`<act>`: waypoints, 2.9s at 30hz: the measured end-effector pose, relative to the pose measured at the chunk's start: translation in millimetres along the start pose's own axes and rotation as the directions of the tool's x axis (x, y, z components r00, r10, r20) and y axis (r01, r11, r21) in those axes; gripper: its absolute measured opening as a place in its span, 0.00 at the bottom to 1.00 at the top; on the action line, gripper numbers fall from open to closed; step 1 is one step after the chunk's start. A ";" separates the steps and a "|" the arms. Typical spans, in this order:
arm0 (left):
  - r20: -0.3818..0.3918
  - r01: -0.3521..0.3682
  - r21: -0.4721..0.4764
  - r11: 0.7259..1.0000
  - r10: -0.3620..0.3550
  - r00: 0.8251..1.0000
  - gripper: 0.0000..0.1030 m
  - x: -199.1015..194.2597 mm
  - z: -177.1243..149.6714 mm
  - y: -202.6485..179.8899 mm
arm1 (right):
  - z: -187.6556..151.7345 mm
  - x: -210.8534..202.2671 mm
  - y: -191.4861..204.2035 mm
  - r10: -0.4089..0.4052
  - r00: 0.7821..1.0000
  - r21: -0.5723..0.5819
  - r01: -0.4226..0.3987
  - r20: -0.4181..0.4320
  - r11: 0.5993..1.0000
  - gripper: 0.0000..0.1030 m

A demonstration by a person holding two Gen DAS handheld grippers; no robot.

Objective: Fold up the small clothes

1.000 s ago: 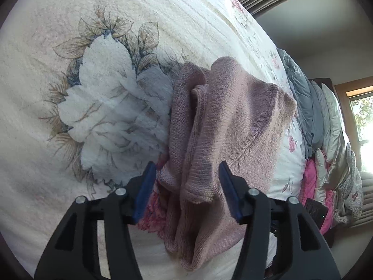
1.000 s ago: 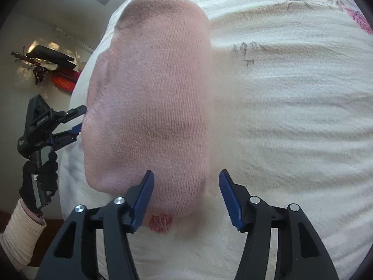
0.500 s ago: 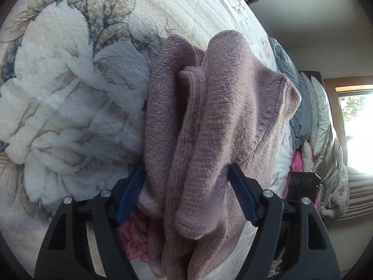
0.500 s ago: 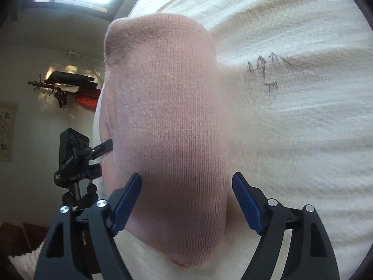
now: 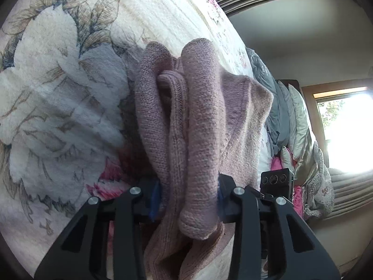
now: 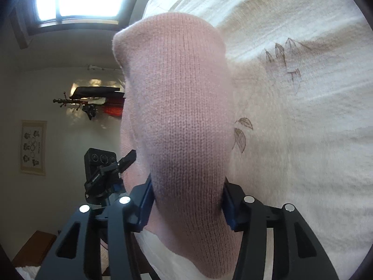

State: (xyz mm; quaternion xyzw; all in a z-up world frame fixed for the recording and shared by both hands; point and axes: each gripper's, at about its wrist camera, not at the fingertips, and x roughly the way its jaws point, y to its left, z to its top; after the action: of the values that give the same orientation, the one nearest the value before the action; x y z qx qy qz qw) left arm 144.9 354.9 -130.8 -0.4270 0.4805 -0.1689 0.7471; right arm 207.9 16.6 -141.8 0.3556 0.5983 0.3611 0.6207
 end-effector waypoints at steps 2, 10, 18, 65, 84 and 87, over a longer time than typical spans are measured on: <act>-0.008 0.022 0.018 1.000 -0.022 1.000 0.33 1.1 -10.1 -15.4 | -5.1 -17.8 4.7 0.014 1.000 -0.022 -0.014 0.000 1.000 0.48; -0.061 0.084 0.043 0.996 -0.081 0.995 0.33 37.7 -76.1 -74.2 | -48.1 -128.1 4.8 -0.030 0.998 -0.090 0.034 0.053 0.995 0.47; -0.169 -0.069 0.041 0.997 0.075 0.983 0.35 107.4 -154.2 -80.9 | -102.2 -182.2 -40.1 -0.265 0.964 -0.080 0.265 0.004 0.961 0.47; 0.122 -0.601 0.275 0.750 0.593 0.796 0.70 -6.7 -250.6 -195.7 | -208.9 -186.5 104.8 -0.764 0.542 -0.214 0.840 0.350 0.498 0.96; 0.128 -0.601 0.292 0.744 0.592 0.796 0.70 -1.2 -253.8 -207.8 | -209.3 -206.6 120.6 -0.721 0.583 -0.191 0.809 0.373 0.556 0.96; 0.131 -0.602 0.300 0.740 0.593 0.794 0.70 0.5 -255.4 -210.4 | -209.8 -208.5 118.8 -0.716 0.595 -0.188 0.800 0.366 0.570 0.96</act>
State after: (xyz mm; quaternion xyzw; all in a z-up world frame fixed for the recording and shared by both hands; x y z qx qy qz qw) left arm -41.9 111.5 -6.9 -0.1227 0.5469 0.0080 0.8281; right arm -9.4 -105.8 56.8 -0.0062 0.5394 0.1048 0.8355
